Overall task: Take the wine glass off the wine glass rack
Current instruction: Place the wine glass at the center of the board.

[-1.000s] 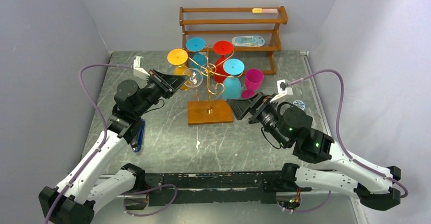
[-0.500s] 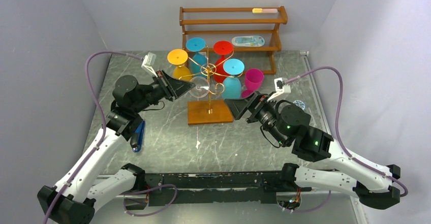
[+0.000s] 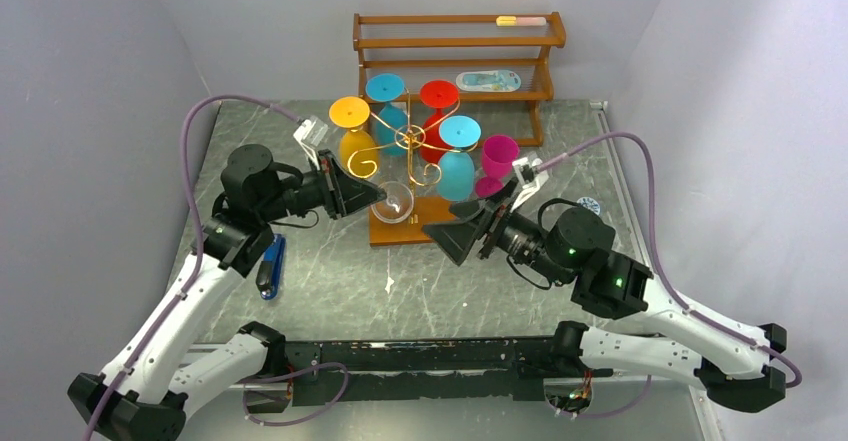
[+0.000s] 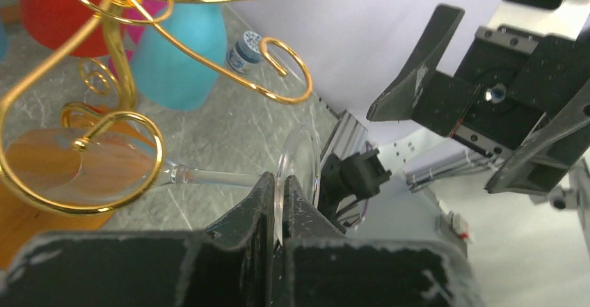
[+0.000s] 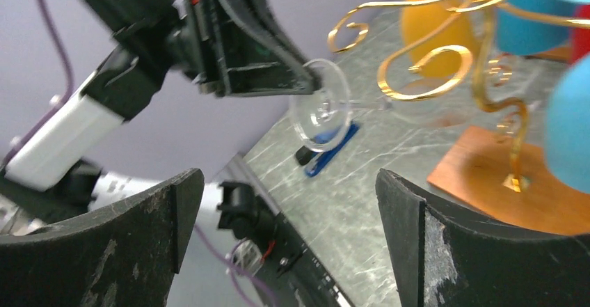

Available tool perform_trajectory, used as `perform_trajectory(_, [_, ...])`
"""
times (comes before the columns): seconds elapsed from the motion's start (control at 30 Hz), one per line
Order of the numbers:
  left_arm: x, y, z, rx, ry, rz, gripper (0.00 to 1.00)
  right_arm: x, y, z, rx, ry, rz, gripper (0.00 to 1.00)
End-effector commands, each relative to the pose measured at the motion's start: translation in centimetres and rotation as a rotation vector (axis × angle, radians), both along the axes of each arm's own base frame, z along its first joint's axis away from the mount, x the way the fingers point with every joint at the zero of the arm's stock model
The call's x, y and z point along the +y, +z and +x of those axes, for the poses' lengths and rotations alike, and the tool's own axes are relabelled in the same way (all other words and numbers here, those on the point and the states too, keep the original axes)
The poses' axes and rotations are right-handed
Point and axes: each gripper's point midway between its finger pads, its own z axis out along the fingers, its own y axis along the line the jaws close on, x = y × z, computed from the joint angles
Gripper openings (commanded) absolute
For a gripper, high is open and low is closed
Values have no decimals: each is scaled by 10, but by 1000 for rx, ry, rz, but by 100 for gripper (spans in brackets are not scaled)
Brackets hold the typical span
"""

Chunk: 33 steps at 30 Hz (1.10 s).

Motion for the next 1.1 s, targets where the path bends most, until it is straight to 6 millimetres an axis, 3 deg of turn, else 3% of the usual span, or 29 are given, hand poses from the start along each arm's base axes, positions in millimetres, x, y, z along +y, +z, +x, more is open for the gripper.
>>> perform_trajectory(0.0, [2, 2, -37, -97, -164, 66, 5, 26, 0, -39, -62, 271, -6, 99])
perform_trajectory(0.1, [3, -17, -72, -56, -281, 3, 5, 39, -21, -51, -17, 360, -19, 89])
perform_trajectory(0.17, [7, -22, -85, -66, -280, -32, 5, 49, -34, -62, 8, 440, -37, 83])
perform_trajectory(0.3, [9, -30, -89, -100, -275, -62, 5, 61, -59, -73, 97, 528, -92, 73])
perform_trajectory(0.53, [3, -43, -102, -82, -362, -62, 5, 63, -90, -68, 170, 489, -88, 61])
perform_trajectory(0.63, [5, -43, -110, -92, -379, -91, 5, 61, -86, -65, 153, 466, -39, 60])
perform_trajectory(0.7, [5, -51, -111, -76, -382, -95, 5, 60, -85, -66, 152, 463, 8, 53])
perform_trajectory(0.93, [3, -74, -101, 63, -319, -100, 5, 56, -82, -61, 164, 421, 65, 48])
perform_trajectory(1.07, [4, -75, -100, 58, -296, -89, 5, 63, -85, -57, 186, 414, 67, 42])
